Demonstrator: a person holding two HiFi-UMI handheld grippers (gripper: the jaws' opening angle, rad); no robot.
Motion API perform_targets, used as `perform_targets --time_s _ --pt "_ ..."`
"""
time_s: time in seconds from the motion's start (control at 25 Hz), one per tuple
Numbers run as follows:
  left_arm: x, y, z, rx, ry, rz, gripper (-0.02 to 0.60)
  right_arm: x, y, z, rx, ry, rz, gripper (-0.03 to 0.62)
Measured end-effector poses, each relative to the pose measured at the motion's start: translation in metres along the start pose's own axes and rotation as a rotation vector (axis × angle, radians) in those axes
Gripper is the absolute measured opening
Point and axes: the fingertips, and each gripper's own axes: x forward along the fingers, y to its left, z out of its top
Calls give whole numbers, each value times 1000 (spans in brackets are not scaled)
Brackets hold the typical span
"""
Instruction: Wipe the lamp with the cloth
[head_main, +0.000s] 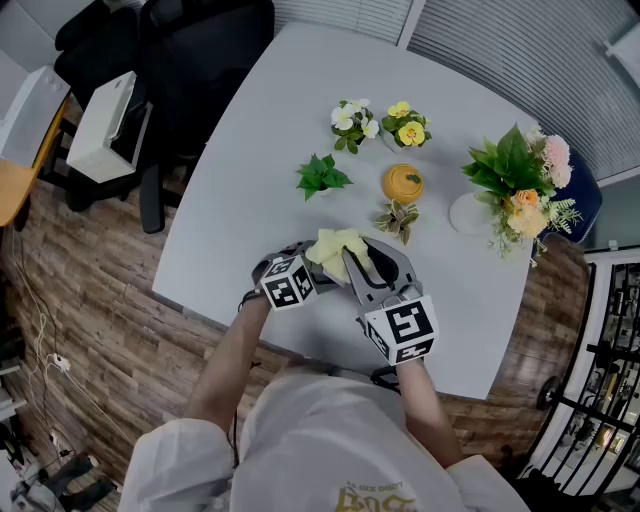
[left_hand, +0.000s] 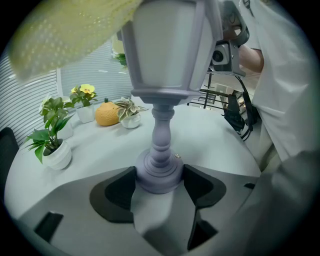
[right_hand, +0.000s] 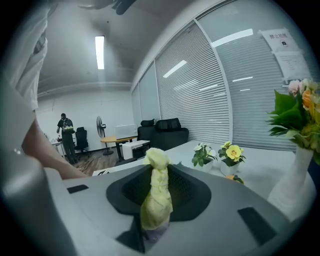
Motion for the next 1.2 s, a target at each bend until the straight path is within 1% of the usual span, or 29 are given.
perform_targets --time_s 0.36,0.6,1.0,1.2 --pt "0 0 1 0 1 1 305 4 -11 -2 97 -17 -3 101" --pt "0 -1 1 0 0 0 305 7 -24 -11 147 -3 -15 101" --pt "-1 0 2 1 -2 0 305 13 -37 -19 281 -19 15 101" --pt "0 0 1 1 -1 0 305 16 -42 -24 355 -32 51 101"
